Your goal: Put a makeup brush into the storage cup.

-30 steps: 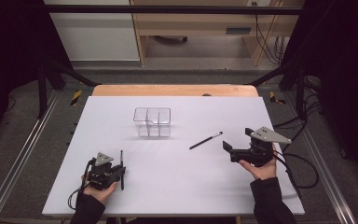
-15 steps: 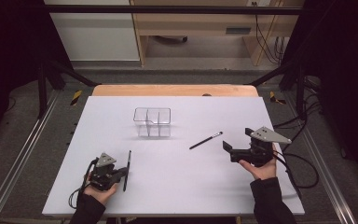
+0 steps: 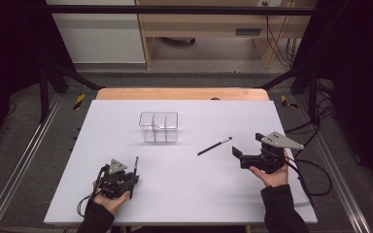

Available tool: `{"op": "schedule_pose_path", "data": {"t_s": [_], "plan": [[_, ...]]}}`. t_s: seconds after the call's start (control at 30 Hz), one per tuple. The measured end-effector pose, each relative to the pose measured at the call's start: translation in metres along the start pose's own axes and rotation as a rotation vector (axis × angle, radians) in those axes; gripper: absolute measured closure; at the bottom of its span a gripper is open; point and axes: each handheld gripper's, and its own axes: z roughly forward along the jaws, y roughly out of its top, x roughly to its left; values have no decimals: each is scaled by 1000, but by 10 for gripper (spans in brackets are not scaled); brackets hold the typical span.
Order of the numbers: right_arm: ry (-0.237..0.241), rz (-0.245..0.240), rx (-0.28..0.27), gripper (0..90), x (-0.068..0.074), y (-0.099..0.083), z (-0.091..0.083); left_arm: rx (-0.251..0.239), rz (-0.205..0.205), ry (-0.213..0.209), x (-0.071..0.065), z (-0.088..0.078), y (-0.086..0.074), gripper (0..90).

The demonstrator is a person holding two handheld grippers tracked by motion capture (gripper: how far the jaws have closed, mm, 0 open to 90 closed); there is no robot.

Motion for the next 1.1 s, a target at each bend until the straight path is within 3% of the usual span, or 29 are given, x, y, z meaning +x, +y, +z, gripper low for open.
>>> {"op": "schedule_pose_path", "data": {"t_s": [0.1, 0.37, 0.57, 0.7, 0.73, 0.87, 1.0, 1.1], "plan": [[-1, -1, 0, 6, 0, 0, 0, 10, 8, 0, 1, 0, 1, 764], [4, 0, 4, 7, 0, 0, 1, 37, 68, -24, -4, -1, 4, 792], [2, 2, 3, 6, 0, 0, 0, 42, 89, -44, -3, -3, 4, 804], [3, 1, 3, 7, 0, 0, 1, 27, 65, -57, -2, 1, 4, 765], [3, 1, 4, 6, 0, 0, 1, 23, 57, -55, -2, 2, 5, 689], [3, 2, 4, 7, 0, 0, 1, 12, 57, -31, -2, 7, 9, 696], [3, 3, 2, 7, 0, 0, 1, 23, 64, -15, -4, 9, 11, 790], [4, 3, 1, 7, 0, 0, 1, 32, 79, -18, -6, 10, 13, 802]]}}
